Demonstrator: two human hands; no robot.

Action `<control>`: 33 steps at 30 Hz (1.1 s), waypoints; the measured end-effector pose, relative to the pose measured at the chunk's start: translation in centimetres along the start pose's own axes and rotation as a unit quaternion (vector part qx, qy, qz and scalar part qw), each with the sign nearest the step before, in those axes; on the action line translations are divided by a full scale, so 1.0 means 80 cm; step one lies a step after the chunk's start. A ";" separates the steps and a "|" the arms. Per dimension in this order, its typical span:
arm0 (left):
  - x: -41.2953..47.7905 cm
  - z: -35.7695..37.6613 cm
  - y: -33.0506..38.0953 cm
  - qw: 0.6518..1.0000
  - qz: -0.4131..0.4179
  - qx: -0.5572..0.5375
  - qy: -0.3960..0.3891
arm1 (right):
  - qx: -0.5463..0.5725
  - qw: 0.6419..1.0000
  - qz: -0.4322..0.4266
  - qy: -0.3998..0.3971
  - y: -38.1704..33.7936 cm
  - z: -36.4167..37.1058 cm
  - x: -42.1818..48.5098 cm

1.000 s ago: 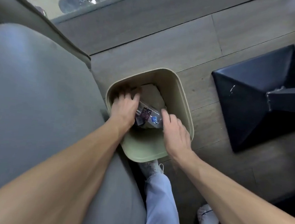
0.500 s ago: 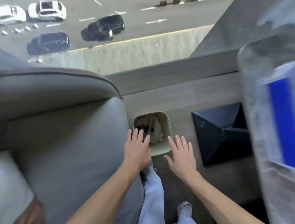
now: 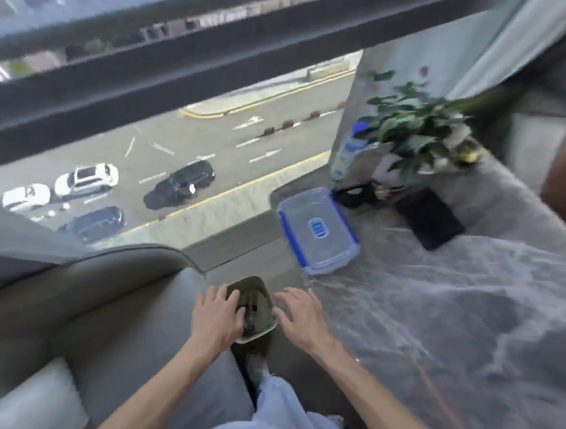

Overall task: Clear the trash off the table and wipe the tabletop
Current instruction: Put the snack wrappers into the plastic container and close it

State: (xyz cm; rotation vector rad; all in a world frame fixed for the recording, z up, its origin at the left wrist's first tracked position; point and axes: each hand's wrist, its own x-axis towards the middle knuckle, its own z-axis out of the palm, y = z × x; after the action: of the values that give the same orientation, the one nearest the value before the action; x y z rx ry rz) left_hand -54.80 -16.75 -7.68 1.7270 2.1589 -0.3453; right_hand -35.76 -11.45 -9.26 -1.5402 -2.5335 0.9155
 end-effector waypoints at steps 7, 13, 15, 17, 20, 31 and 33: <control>-0.026 -0.036 0.223 0.980 0.179 0.052 0.074 | -0.020 0.972 0.130 0.196 0.175 -0.127 -0.180; -0.047 -0.035 0.413 0.931 0.335 0.090 0.111 | -0.029 0.915 0.301 0.268 0.302 -0.171 -0.362; -0.056 -0.036 0.457 0.915 0.378 0.077 0.119 | -0.026 0.898 0.336 0.283 0.323 -0.171 -0.407; -0.070 -0.032 0.505 0.897 0.418 0.082 0.119 | -0.016 0.877 0.373 0.303 0.339 -0.164 -0.456; -0.084 -0.021 0.553 0.874 0.464 0.097 0.103 | 0.007 0.853 0.418 0.313 0.348 -0.150 -0.502; -0.032 -0.035 0.562 0.839 0.528 0.105 0.082 | 0.063 0.804 0.480 0.345 0.326 -0.152 -0.455; 0.004 -0.048 0.533 0.855 0.503 0.082 0.094 | 0.095 0.809 0.475 0.333 0.315 -0.159 -0.411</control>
State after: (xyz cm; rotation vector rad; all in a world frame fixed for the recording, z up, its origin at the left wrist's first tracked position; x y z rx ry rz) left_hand -13.79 -5.32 -3.07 2.7685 1.0468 -0.0604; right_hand 5.16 -24.16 -2.80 -2.4823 -1.0947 0.4491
